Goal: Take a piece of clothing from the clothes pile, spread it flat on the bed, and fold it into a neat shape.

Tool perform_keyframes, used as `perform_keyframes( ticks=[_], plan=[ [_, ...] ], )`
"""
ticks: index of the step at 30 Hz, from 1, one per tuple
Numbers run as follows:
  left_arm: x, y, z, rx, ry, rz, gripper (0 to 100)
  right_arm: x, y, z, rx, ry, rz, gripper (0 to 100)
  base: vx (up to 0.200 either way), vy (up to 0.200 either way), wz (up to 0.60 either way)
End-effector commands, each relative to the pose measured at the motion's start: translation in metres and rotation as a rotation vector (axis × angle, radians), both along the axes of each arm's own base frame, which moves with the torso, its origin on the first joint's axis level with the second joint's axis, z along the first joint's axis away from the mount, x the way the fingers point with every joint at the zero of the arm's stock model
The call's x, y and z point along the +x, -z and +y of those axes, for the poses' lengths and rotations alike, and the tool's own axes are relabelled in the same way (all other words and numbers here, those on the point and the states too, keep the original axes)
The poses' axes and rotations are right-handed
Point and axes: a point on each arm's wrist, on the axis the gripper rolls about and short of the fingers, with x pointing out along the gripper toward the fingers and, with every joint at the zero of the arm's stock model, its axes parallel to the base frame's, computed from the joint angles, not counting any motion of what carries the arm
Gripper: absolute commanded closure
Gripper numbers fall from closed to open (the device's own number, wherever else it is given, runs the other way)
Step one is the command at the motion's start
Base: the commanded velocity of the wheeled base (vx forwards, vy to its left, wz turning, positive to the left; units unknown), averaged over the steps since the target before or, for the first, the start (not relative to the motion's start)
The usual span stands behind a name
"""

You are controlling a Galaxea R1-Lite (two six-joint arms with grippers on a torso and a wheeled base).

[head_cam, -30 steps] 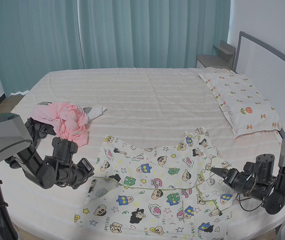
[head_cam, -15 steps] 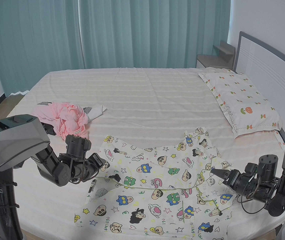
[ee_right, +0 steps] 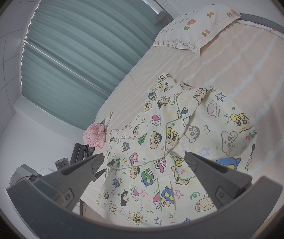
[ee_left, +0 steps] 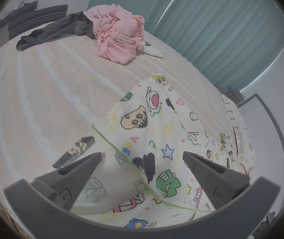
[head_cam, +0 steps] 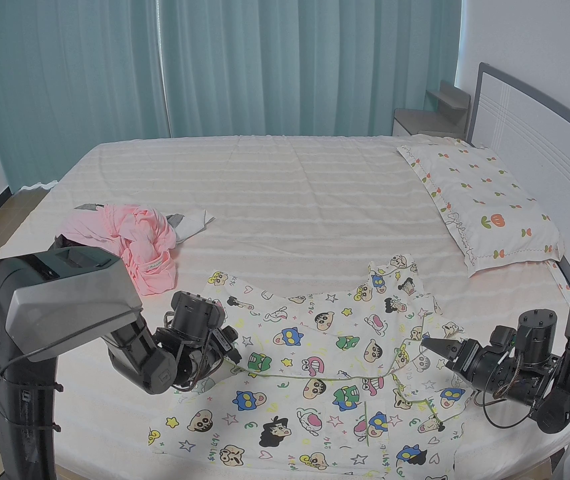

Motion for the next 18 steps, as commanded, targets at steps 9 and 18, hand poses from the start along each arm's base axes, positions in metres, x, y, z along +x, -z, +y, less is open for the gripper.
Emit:
perform_keyframes(
  ticks=[9, 18],
  plan=[
    [-0.001, 0.018, -0.023, 0.057, 0.015, -0.008, 0, 0.001, -0.002, 0.000, 0.005, 0.001, -0.019, 0, 0.000, 0.000, 0.00],
    [-0.002, 0.021, -0.020, 0.122, -0.044, -0.023, 100, 0.001, -0.002, 0.000, 0.005, 0.001, -0.021, 0, 0.000, 0.000, 0.00]
  ],
)
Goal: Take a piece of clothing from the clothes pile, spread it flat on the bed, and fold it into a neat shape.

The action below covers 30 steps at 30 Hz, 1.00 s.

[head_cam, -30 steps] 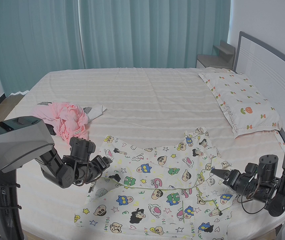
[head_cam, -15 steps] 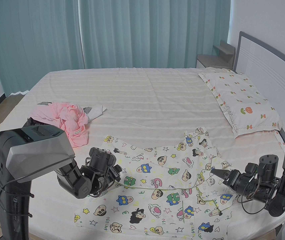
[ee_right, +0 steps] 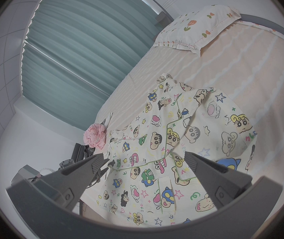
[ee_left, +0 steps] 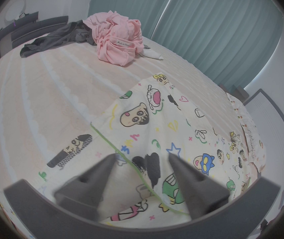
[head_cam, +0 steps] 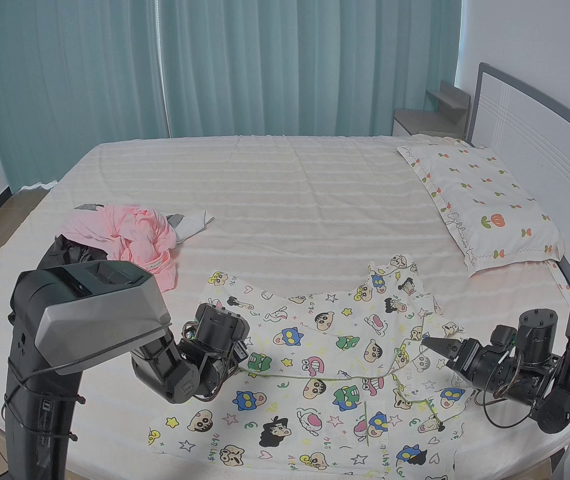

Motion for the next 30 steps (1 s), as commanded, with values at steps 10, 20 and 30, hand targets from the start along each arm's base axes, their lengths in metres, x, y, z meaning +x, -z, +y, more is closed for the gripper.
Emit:
perform_keyframes(
  ticks=[10, 20, 30],
  plan=[
    [-0.020, 0.004, 0.013, 0.122, -0.042, 0.031, 100, 0.000, -0.001, 0.001, 0.004, -0.007, -0.015, 0, 0.000, 0.000, 0.00],
    [-0.025, 0.003, 0.015, 0.162, -0.025, 0.035, 100, -0.003, -0.003, 0.003, 0.005, -0.019, -0.017, 0, 0.000, 0.000, 0.00],
    [-0.022, -0.014, 0.024, 0.124, -0.046, 0.008, 0, -0.006, -0.004, 0.003, 0.005, -0.021, -0.017, 0, 0.000, 0.000, 0.00]
  ],
)
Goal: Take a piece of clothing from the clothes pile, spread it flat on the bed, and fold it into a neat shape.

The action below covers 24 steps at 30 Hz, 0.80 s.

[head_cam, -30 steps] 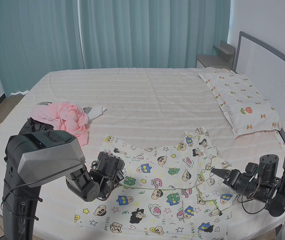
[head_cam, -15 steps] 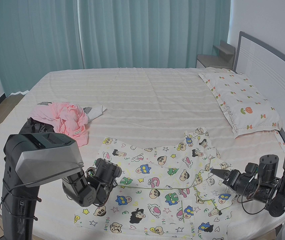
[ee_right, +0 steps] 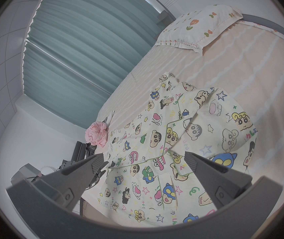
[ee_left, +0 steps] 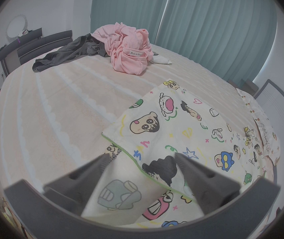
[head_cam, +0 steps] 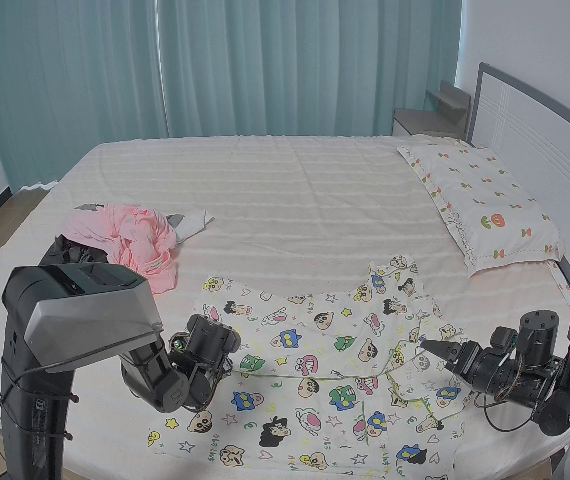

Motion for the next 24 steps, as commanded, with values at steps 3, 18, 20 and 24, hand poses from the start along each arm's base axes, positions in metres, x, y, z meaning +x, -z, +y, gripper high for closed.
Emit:
perform_keyframes(
  ticks=[3, 18, 20, 24],
  plan=[
    [-0.017, -0.038, 0.017, -0.087, 0.029, -0.010, 0, 0.000, -0.002, 0.000, 0.006, -0.001, -0.018, 0, 0.000, 0.000, 0.00],
    [-0.102, -0.049, 0.058, -0.191, 0.203, 0.160, 0, -0.007, -0.002, 0.005, -0.001, -0.036, -0.005, 0, 0.000, 0.000, 0.00],
    [-0.104, -0.050, 0.058, -0.202, 0.209, 0.133, 0, -0.007, -0.002, 0.005, -0.002, -0.039, -0.007, 0, 0.000, 0.000, 0.00],
    [-0.109, -0.046, 0.059, -0.218, 0.194, 0.129, 0, -0.007, -0.002, 0.005, -0.002, -0.039, -0.007, 0, -0.200, 0.000, 0.00]
  ],
)
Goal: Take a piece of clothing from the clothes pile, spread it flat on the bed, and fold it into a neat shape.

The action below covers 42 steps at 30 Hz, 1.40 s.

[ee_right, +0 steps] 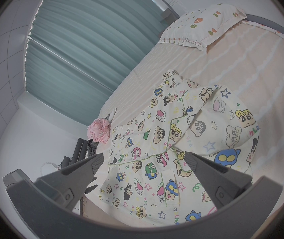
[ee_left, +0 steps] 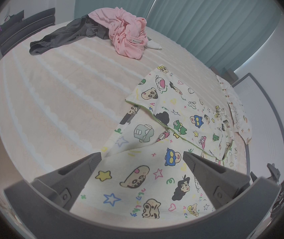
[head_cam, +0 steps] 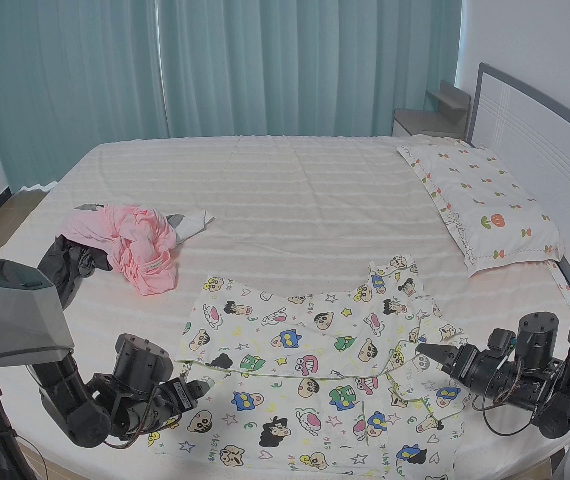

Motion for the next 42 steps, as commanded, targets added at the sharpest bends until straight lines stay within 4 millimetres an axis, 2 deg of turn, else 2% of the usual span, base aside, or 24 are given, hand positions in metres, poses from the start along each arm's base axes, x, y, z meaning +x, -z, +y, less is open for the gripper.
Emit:
perform_keyframes(
  ticks=[1, 5, 13, 17, 38, 42],
  plan=[
    [-0.011, 0.001, 0.004, -0.006, -0.008, 0.016, 0, -0.004, -0.001, 0.000, 0.000, -0.004, -0.003, 0, -0.200, 0.000, 0.00],
    [-0.017, 0.003, 0.008, -0.015, -0.032, 0.041, 0, -0.004, -0.002, 0.001, 0.003, -0.011, -0.010, 0, -0.200, 0.000, 0.00],
    [-0.020, 0.004, 0.009, 0.000, -0.028, 0.044, 0, -0.005, -0.002, 0.002, 0.003, -0.016, -0.010, 0, 0.000, 0.000, 0.00],
    [-0.014, 0.000, 0.007, -0.025, -0.033, 0.007, 0, -0.005, -0.002, 0.002, 0.002, -0.016, -0.009, 0, 0.000, 0.000, 0.00],
    [-0.007, 0.003, 0.019, -0.029, -0.094, -0.003, 0, -0.005, -0.002, 0.002, 0.002, -0.016, -0.007, 0, 0.000, 0.200, 0.00],
    [-0.007, 0.004, 0.019, -0.027, -0.092, -0.001, 0, -0.005, -0.002, 0.002, 0.000, -0.018, -0.008, 0, 0.000, 0.000, 0.00]
  ],
)
